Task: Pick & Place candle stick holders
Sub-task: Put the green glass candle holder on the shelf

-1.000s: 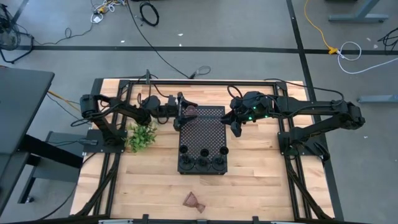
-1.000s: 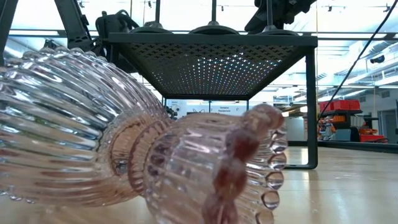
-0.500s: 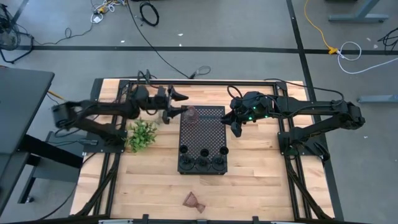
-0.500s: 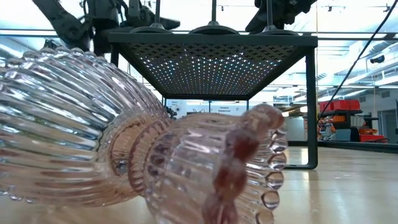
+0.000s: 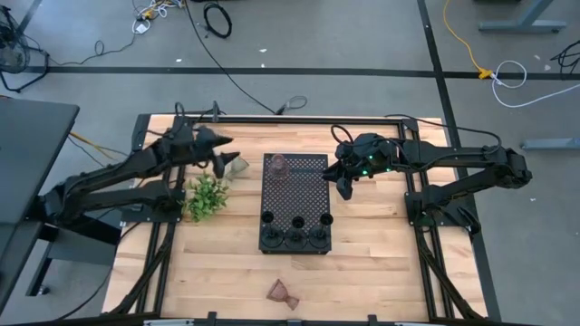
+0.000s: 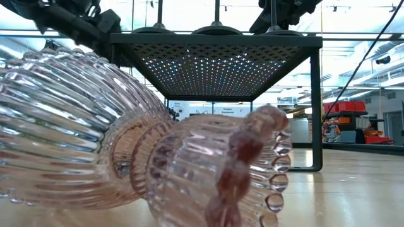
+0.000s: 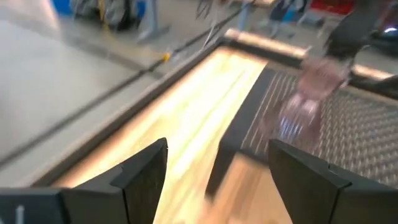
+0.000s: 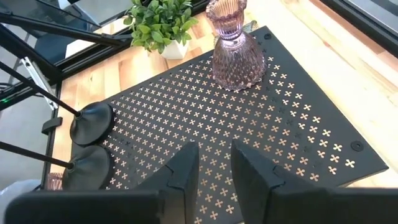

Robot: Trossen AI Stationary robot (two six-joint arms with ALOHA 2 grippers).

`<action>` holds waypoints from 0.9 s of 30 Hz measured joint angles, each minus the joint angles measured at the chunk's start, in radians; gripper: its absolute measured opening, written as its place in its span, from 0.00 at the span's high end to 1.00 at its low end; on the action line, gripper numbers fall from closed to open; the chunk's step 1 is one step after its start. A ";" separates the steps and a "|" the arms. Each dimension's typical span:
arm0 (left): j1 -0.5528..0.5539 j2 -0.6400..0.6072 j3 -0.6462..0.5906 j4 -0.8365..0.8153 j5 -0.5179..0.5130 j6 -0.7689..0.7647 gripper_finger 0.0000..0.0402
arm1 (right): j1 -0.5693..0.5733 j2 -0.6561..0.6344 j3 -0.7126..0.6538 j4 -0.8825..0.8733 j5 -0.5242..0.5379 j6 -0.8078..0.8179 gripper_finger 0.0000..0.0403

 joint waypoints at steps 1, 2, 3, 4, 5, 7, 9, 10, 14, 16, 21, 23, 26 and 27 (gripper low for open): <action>0.000 -0.016 0.000 -0.050 -0.012 -0.023 0.31 | 0.000 0.000 0.000 0.000 0.000 0.000 0.77; 0.000 -0.027 0.000 -0.097 -0.022 -0.048 0.31 | 0.000 0.000 0.000 0.000 0.000 0.000 0.78; 0.000 -0.034 0.000 -0.140 -0.033 -0.071 0.31 | 0.000 0.000 0.000 0.001 0.000 0.000 0.77; 0.000 -0.035 0.000 -0.184 -0.049 -0.099 0.31 | 0.000 0.000 0.000 0.003 0.000 0.000 0.77; 0.000 -0.033 0.000 -0.219 -0.057 -0.124 0.31 | 0.000 0.000 0.000 0.007 0.000 0.001 0.78; 0.000 -0.014 0.000 -0.264 -0.059 -0.145 0.31 | 0.000 0.000 0.000 0.014 0.000 0.005 0.77; 0.000 0.017 0.000 -0.291 -0.057 -0.166 0.31 | 0.000 0.000 0.000 0.016 0.000 0.005 0.77; 0.000 0.038 0.000 -0.297 -0.059 -0.171 0.31 | 0.000 0.000 0.000 0.019 0.000 0.005 0.77; 0.000 0.116 0.000 -0.302 -0.074 -0.176 0.31 | 0.000 0.000 0.000 0.022 0.000 0.005 0.77; 0.000 0.160 0.000 -0.303 -0.075 -0.192 0.31 | 0.000 0.000 0.000 0.022 -0.001 0.012 0.77; 0.000 0.258 0.000 -0.319 -0.076 -0.200 0.31 | 0.002 0.000 0.000 0.022 -0.004 0.011 0.78; 0.000 0.294 0.000 -0.329 -0.075 -0.202 0.31 | 0.003 0.000 0.000 0.022 -0.005 0.010 0.77; 0.000 0.340 0.000 -0.350 -0.074 -0.208 0.32 | 0.003 0.000 0.000 0.023 -0.005 0.008 0.78; 0.000 0.353 0.000 -0.356 -0.074 -0.208 0.31 | 0.003 0.000 0.000 0.023 -0.005 0.008 0.77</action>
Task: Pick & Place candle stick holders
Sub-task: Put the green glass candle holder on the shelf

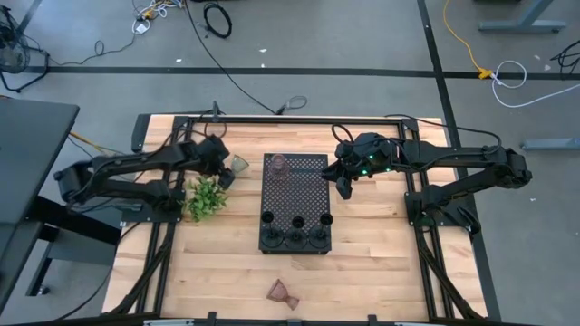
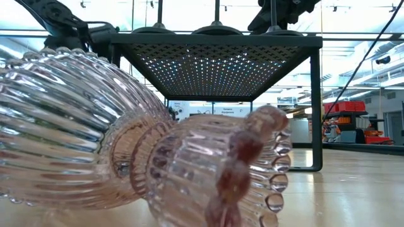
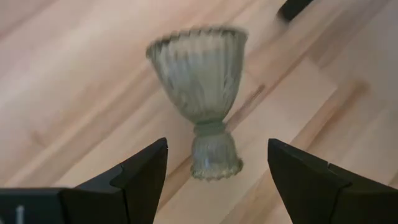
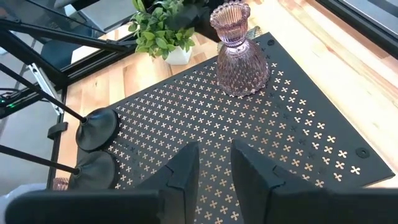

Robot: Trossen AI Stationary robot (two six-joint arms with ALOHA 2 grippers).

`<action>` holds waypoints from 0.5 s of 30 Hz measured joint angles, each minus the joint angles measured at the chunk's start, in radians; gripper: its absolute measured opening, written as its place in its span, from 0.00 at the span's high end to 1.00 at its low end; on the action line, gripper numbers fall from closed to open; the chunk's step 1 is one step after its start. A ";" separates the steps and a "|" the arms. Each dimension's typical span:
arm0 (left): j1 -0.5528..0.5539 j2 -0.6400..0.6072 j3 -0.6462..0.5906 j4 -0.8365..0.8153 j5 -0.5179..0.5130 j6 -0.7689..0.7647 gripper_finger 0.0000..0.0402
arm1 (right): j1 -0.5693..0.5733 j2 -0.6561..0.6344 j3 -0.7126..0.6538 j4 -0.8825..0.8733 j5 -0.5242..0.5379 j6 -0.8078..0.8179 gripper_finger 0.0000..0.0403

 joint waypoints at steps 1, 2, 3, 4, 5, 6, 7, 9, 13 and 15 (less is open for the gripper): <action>0.000 0.012 0.000 -0.008 0.000 0.000 0.31 | 0.000 0.000 0.000 0.000 -0.002 -0.002 0.77; 0.000 0.022 0.000 -0.010 0.000 0.000 0.31 | 0.000 0.000 0.000 0.000 -0.003 -0.004 0.77; 0.000 0.031 0.000 -0.008 0.000 0.000 0.31 | 0.000 0.000 0.000 0.000 -0.003 -0.004 0.78; 0.000 0.038 0.000 -0.008 0.002 0.000 0.31 | 0.000 0.000 0.000 0.000 -0.003 -0.004 0.77; 0.000 0.045 0.000 -0.007 0.005 0.000 0.31 | 0.000 0.000 0.000 0.000 -0.003 -0.004 0.77; 0.000 0.052 0.000 -0.006 0.010 0.000 0.31 | 0.000 0.000 0.000 0.001 -0.003 -0.004 0.77; 0.000 0.058 0.000 -0.006 0.014 0.000 0.31 | 0.000 0.000 0.000 0.001 -0.003 -0.004 0.78; 0.000 0.071 0.000 -0.006 0.015 0.000 0.31 | 0.000 0.000 0.000 0.001 -0.003 -0.004 0.77; 0.000 0.091 0.000 -0.004 0.005 0.012 0.31 | 0.000 0.000 0.000 0.001 -0.003 -0.004 0.77; 0.000 0.101 0.000 0.001 -0.003 0.013 0.31 | 0.000 0.000 0.000 0.001 -0.003 -0.004 0.77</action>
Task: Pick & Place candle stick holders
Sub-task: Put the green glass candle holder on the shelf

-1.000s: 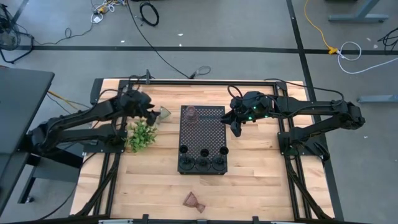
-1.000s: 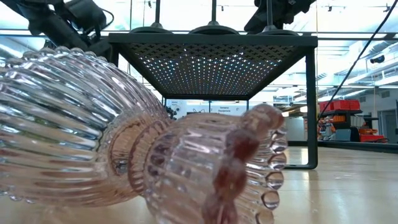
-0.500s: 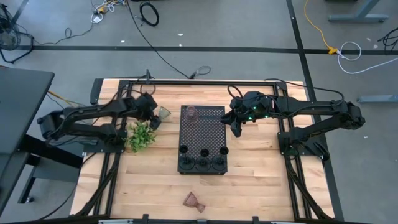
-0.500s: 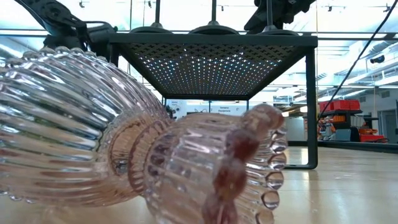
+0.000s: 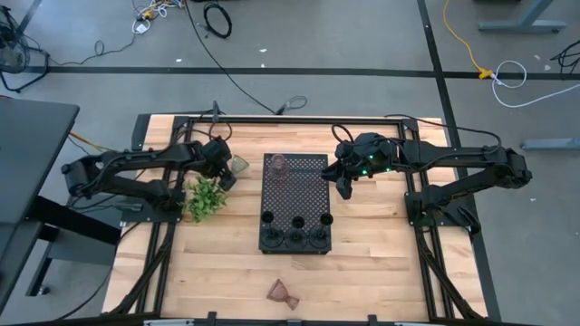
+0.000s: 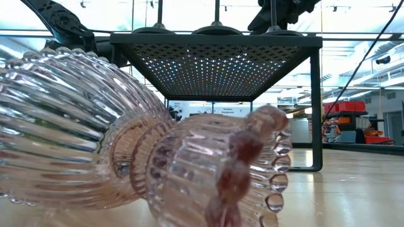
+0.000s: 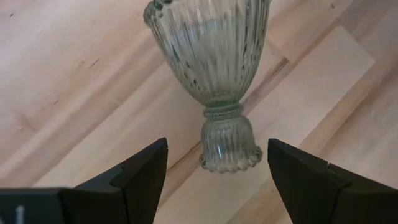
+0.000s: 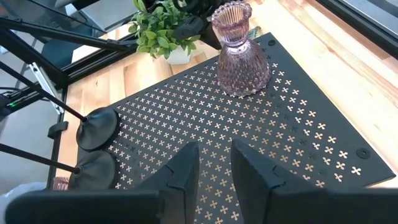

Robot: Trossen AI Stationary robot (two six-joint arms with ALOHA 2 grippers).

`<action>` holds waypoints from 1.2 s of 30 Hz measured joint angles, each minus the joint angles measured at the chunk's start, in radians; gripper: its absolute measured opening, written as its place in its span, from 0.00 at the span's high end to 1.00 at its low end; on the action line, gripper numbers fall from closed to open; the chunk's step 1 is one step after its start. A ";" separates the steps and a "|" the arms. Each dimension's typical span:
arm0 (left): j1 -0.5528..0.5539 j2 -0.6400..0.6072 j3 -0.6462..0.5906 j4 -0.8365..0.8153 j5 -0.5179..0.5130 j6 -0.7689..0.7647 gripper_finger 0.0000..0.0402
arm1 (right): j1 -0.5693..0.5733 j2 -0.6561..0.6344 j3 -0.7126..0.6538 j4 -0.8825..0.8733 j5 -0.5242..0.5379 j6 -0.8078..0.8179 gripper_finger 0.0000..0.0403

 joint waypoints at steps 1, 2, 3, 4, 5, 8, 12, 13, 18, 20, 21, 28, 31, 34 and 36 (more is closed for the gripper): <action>0.000 0.004 0.000 0.009 0.000 0.001 0.31 | 0.000 0.000 0.000 0.000 0.000 0.000 0.77; 0.000 0.008 0.000 0.019 0.000 0.001 0.31 | 0.000 0.000 0.000 0.000 0.000 0.000 0.77; 0.000 0.012 0.000 0.023 0.000 0.001 0.31 | 0.000 0.000 0.000 0.000 0.000 0.000 0.78; 0.000 0.017 0.000 0.031 0.000 0.001 0.31 | 0.000 0.000 0.000 0.000 0.000 0.000 0.77; 0.000 0.024 0.000 0.044 0.000 0.002 0.31 | 0.000 0.000 0.000 0.000 0.000 0.000 0.77; 0.000 0.043 0.000 0.056 -0.005 0.003 0.31 | 0.000 0.000 0.000 0.000 0.000 0.000 0.77; 0.002 0.077 0.000 0.049 -0.012 0.004 0.31 | 0.000 0.000 0.000 0.000 0.000 0.000 0.77; 0.002 0.084 0.000 0.046 -0.017 0.004 0.31 | 0.000 0.000 0.000 0.000 0.000 0.000 0.77; 0.003 0.130 0.001 0.050 -0.048 0.004 0.31 | 0.009 0.000 0.000 0.000 0.000 0.000 0.78; 0.003 0.150 0.001 0.055 -0.048 0.004 0.31 | 0.014 0.000 0.000 0.000 0.000 -0.002 0.78; 0.003 0.161 0.001 0.059 -0.045 0.007 0.31 | 0.016 0.000 0.000 0.000 0.000 -0.002 0.77; 0.003 0.200 0.003 0.084 -0.045 0.015 0.47 | 0.032 0.000 0.000 0.000 0.019 -0.018 0.77; 0.003 0.199 0.003 0.084 -0.048 0.024 0.58 | 0.038 0.000 0.000 0.000 0.033 -0.018 0.78; 0.003 0.194 0.003 0.078 -0.051 0.054 0.58 | 0.039 0.000 0.000 0.000 0.034 -0.018 0.77; 0.003 0.194 0.012 0.058 -0.056 0.071 0.58 | 0.039 0.000 0.000 0.000 0.034 -0.018 0.77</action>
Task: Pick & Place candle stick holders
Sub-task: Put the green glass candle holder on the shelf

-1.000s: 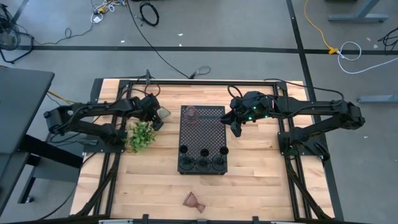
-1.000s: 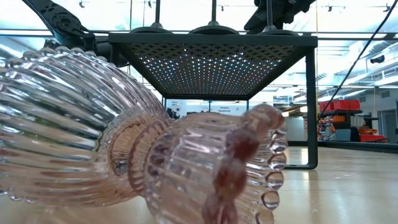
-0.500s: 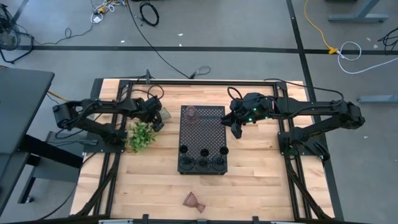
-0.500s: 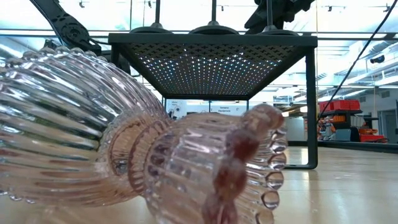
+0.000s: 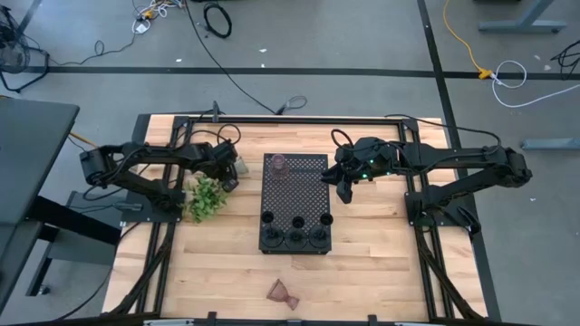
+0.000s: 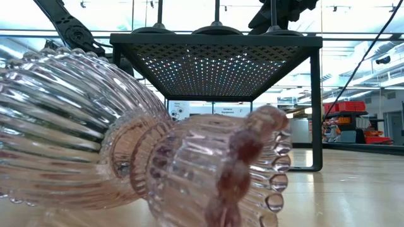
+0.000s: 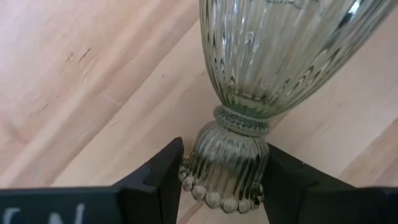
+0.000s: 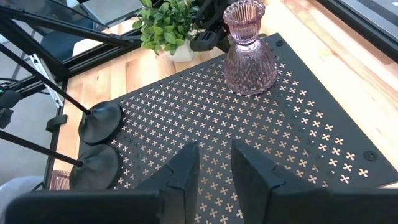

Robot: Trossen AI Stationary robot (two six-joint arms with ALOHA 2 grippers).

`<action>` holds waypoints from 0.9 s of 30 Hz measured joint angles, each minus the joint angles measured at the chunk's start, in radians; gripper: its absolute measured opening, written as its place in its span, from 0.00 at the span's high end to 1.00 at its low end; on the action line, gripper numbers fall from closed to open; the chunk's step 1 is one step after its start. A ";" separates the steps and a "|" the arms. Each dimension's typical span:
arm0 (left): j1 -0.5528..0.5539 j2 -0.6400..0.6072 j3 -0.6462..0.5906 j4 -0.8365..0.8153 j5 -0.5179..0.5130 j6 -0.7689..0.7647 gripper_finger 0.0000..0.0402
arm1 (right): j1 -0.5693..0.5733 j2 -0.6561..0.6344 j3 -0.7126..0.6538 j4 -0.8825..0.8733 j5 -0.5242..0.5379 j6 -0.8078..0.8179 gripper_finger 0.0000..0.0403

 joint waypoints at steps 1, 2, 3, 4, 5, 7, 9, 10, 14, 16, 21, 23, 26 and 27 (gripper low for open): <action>0.000 0.000 0.013 -0.026 -0.006 0.008 0.58 | 0.000 0.000 0.000 0.000 0.000 0.000 0.77; -0.001 0.000 0.029 -0.059 -0.019 0.014 0.58 | 0.000 0.000 0.000 0.000 0.000 0.000 0.78; -0.004 0.000 0.048 -0.095 -0.040 0.018 0.58 | 0.000 0.000 0.000 0.000 0.000 0.000 0.77; -0.008 0.000 0.071 -0.132 -0.063 0.018 0.58 | 0.000 0.000 0.000 0.000 0.000 0.000 0.77; -0.012 0.000 0.094 -0.164 -0.084 0.019 0.58 | 0.000 0.000 0.000 0.000 0.000 0.000 0.77; -0.024 0.000 0.152 -0.235 -0.100 0.022 0.58 | 0.000 0.000 0.000 0.000 0.000 0.000 0.77; -0.037 0.000 0.217 -0.317 -0.098 0.035 0.58 | 0.000 0.000 0.000 0.000 -0.001 0.000 0.77; -0.046 0.000 0.253 -0.360 -0.098 0.039 0.58 | 0.000 0.000 0.000 0.000 0.000 0.000 0.77; -0.081 0.000 0.402 -0.529 -0.147 0.049 0.58 | 0.000 0.000 0.000 0.000 0.000 0.000 0.77; -0.095 0.000 0.487 -0.624 -0.174 0.052 0.58 | 0.000 0.000 0.000 0.000 0.000 0.000 0.78; -0.133 0.000 0.705 -0.867 -0.223 0.088 0.58 | 0.000 0.000 0.000 0.000 0.000 0.000 0.78; -0.151 0.000 0.793 -0.958 -0.255 0.096 0.58 | 0.000 0.000 0.000 0.000 0.000 0.000 0.77; -0.182 0.000 0.922 -1.067 -0.314 0.101 0.58 | 0.000 0.000 0.000 0.002 0.000 0.000 0.77; -0.195 0.004 0.965 -1.102 -0.333 0.102 0.58 | 0.000 0.000 0.000 0.005 0.000 0.000 0.77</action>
